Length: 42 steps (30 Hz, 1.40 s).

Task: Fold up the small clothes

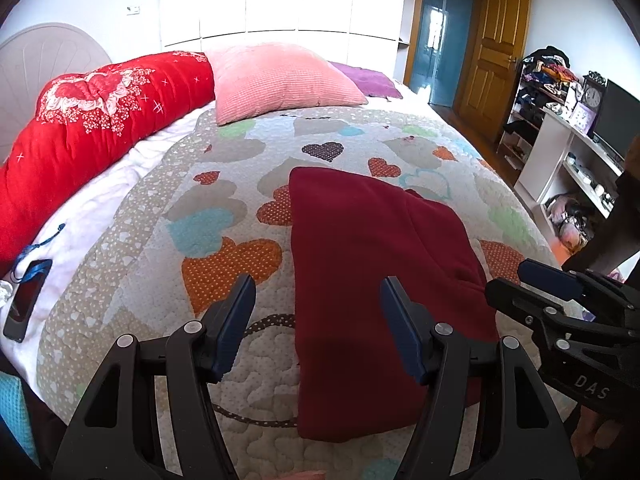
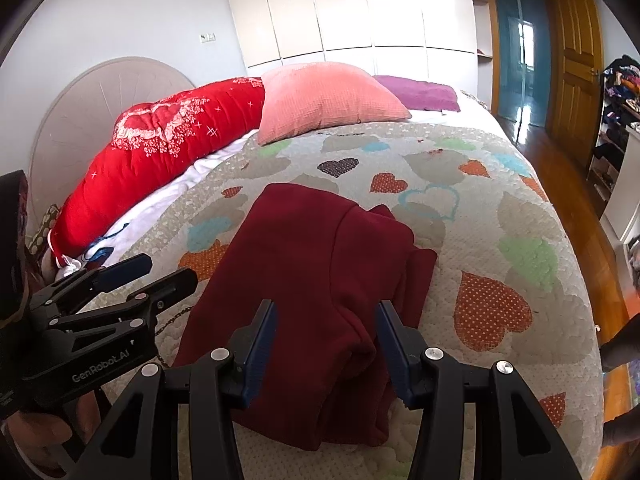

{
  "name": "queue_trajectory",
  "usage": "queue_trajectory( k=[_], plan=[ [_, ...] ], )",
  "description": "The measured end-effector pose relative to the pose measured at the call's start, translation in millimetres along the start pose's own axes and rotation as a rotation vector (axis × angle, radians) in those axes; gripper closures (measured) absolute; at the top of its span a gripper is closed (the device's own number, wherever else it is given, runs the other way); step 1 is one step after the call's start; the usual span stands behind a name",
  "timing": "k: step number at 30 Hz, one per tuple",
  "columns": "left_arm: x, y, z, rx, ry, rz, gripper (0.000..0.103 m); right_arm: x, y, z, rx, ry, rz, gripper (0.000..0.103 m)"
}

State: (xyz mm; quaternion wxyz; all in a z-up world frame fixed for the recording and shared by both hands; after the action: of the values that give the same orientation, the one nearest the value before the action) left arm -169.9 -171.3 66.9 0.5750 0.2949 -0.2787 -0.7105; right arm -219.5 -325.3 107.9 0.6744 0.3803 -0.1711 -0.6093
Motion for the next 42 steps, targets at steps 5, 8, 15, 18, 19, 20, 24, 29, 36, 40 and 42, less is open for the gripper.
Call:
queue_trajectory(
  k=[5,8,15,18,19,20,24,29,36,40,42],
  plan=[
    [0,-1,0,-0.001,0.001,0.000,0.038,3,-2,-7,-0.022,-0.003,-0.009,0.054],
    [-1,-1,0,-0.002,0.000,0.000,0.038,4,-3,-8,-0.027,-0.006,-0.009,0.054],
    [2,-2,0,-0.004,0.004,-0.008,0.038,5,-3,-10,-0.032,-0.003,-0.015,0.054],
    [3,-2,0,-0.005,0.004,-0.008,0.038,5,-4,-11,-0.039,-0.002,-0.018,0.054],
    [3,-2,0,-0.005,0.004,-0.008,0.038,5,-5,-12,-0.041,-0.002,-0.018,0.054],
    [3,-2,0,-0.006,0.004,-0.006,0.038,5,-5,-12,-0.042,-0.001,-0.018,0.054],
    [4,-2,-1,-0.006,0.002,-0.008,0.038,6,-4,-13,-0.041,0.000,-0.019,0.054],
    [5,-3,-1,-0.007,0.002,-0.007,0.038,5,-5,-13,-0.045,0.001,-0.021,0.054],
    [5,-3,-1,-0.006,0.000,-0.008,0.038,2,-6,-16,-0.049,0.001,-0.025,0.054],
    [3,-1,3,0.052,-0.028,-0.004,0.038,2,-8,-18,-0.054,0.001,-0.028,0.054],
    [-1,1,3,0.063,-0.022,0.001,0.038,2,-8,-19,-0.055,0.001,-0.028,0.054]
  ],
)
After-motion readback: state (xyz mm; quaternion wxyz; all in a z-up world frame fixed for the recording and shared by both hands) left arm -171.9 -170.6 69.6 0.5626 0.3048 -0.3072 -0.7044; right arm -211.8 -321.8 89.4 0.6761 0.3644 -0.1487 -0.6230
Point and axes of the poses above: each gripper's, at about its wrist camera, not at the fingertips, and z roughly against the way its jaws point, x to its right, y to its top, the point moved 4 cm from there along -z, roughly the way its jaws point, and after that the axes turned 12 degrees about y, right-handed, at the moved point
